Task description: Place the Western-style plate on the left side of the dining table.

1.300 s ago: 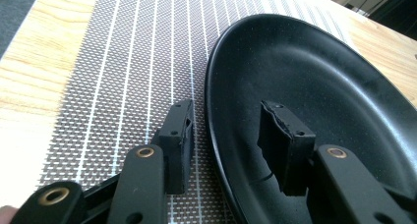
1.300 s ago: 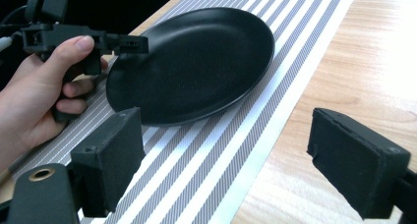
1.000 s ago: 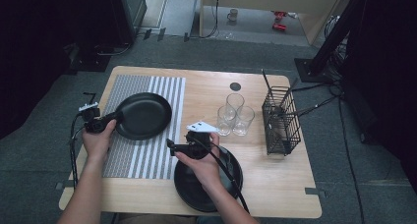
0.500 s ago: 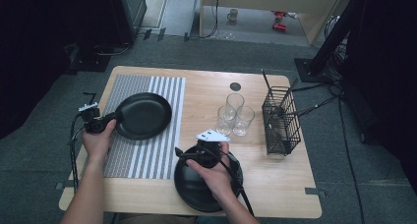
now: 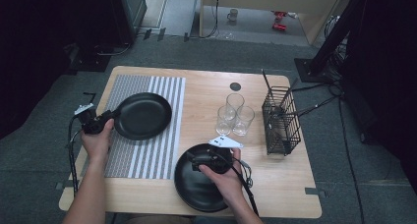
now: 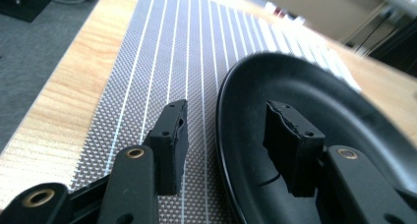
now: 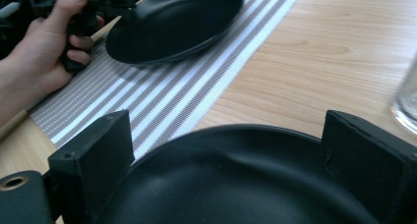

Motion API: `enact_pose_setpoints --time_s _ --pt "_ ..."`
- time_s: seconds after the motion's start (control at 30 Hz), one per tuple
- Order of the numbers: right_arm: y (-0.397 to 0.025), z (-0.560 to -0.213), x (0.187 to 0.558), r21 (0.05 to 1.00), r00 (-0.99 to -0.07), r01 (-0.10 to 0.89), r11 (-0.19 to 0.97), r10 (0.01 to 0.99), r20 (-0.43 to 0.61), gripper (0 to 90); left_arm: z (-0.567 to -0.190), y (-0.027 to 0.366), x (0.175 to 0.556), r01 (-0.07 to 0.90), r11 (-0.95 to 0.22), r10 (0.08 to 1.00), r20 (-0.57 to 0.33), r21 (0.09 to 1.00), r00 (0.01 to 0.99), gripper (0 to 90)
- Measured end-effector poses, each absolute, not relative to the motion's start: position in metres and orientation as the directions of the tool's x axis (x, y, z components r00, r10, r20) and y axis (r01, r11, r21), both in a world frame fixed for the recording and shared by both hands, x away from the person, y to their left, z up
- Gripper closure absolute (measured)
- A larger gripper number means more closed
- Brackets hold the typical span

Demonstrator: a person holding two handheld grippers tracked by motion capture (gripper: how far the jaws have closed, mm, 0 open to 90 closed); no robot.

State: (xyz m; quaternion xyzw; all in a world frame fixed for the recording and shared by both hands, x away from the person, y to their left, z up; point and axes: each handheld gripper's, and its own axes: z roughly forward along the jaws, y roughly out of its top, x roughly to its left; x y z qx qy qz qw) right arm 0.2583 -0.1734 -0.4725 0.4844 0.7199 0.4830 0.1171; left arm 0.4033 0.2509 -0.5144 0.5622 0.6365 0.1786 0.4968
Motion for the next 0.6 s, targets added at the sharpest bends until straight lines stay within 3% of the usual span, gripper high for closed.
enact_pose_setpoints --time_s 0.23,0.6 --pt "-0.199 -0.476 0.248 0.801 -0.459 0.597 0.045 0.838 0.296 7.5 -0.512 0.251 0.397 0.493 0.297 0.886 -0.428 0.818 0.176 35.5" --pt "-0.234 -0.485 0.238 0.795 -0.4 0.606 0.005 0.866 0.299 7.8 -0.491 0.255 0.381 0.434 0.341 0.844 -0.475 0.834 0.25 30.6"
